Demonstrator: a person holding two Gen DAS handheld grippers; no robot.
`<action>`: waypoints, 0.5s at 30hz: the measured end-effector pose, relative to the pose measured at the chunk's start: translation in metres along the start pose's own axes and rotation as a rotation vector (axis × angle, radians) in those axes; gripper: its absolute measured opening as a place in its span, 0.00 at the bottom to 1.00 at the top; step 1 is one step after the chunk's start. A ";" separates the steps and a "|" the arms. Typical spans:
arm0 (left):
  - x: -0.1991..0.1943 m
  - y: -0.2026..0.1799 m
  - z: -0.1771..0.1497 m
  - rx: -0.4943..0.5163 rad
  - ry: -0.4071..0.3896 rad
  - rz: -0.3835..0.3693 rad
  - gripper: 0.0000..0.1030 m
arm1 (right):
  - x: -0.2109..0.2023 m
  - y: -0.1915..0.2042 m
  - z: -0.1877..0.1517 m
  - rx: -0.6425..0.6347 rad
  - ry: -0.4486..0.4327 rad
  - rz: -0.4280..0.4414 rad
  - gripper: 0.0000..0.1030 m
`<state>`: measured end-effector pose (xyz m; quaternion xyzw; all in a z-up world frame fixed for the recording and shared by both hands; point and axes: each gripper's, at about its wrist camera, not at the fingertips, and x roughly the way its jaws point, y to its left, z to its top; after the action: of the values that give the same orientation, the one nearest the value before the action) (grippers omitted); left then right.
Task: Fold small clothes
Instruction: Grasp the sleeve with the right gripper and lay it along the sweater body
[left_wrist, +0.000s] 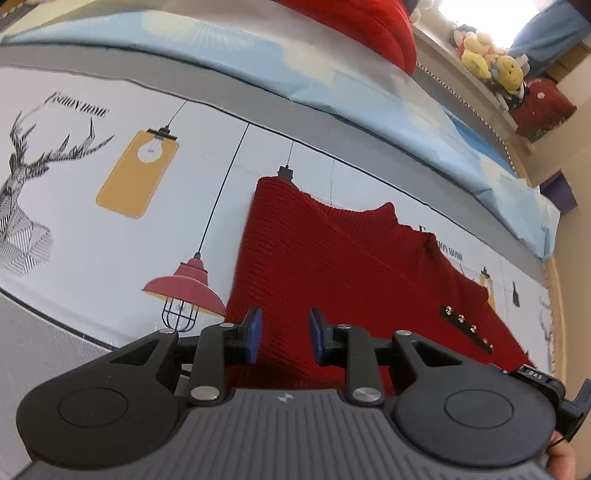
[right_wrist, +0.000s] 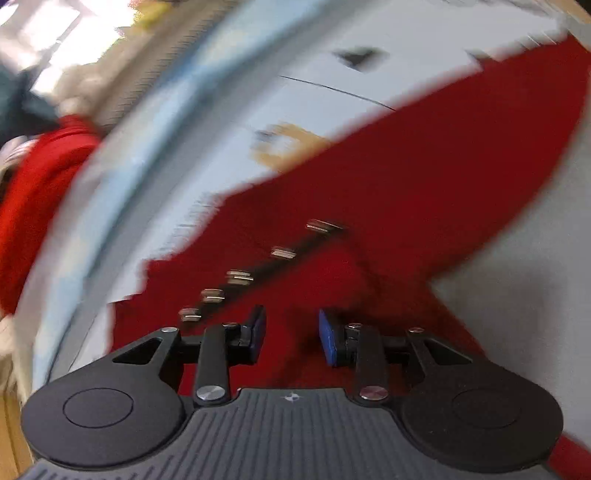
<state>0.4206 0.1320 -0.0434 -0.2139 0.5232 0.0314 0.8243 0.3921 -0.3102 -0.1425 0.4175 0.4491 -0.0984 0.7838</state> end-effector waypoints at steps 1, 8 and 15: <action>0.000 -0.002 0.000 0.009 -0.005 0.002 0.27 | 0.001 -0.005 0.001 0.035 0.011 0.007 0.34; 0.049 0.013 -0.005 -0.001 0.081 0.061 0.19 | -0.023 -0.011 0.015 -0.005 -0.091 0.019 0.34; 0.048 0.001 -0.014 0.040 0.041 0.130 0.19 | -0.048 -0.043 0.037 0.082 -0.149 -0.001 0.35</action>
<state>0.4295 0.1190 -0.0906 -0.1633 0.5535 0.0701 0.8137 0.3642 -0.3753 -0.1201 0.4405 0.3852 -0.1477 0.7974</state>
